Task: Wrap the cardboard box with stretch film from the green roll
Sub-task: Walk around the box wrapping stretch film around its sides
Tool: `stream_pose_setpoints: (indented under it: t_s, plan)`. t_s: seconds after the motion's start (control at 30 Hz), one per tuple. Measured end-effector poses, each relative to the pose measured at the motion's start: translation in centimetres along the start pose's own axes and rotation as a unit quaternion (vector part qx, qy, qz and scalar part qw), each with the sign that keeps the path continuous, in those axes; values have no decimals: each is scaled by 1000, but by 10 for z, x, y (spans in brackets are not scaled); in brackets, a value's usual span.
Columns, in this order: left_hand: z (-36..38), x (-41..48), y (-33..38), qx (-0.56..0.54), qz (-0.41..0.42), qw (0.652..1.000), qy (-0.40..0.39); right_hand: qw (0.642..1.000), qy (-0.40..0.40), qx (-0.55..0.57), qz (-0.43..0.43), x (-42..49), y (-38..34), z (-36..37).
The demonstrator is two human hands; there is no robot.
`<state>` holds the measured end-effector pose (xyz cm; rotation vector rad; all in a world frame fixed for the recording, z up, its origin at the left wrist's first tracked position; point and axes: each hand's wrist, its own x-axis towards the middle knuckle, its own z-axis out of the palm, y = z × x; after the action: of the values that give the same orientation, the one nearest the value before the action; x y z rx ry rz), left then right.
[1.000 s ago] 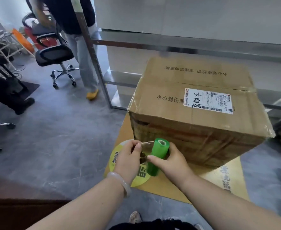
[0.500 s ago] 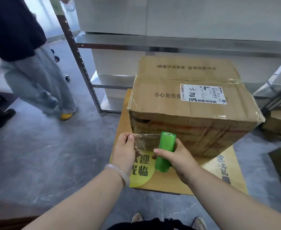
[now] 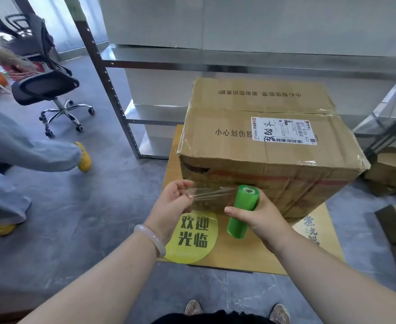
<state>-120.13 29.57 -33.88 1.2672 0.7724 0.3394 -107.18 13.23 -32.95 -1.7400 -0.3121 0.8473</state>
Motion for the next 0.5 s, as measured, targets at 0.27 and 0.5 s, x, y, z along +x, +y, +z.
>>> stream_pose_setpoints:
  t_s: [0.27, 0.5]
  plan:
    - [-5, 13, -13, 62, -4, 996, 59, 998, -38, -49, -29, 2, 1, 5]
    - [-21, 23, -11, 40, -21, 998, 41, 991, -58, -102, -59, 5, -4, 5]
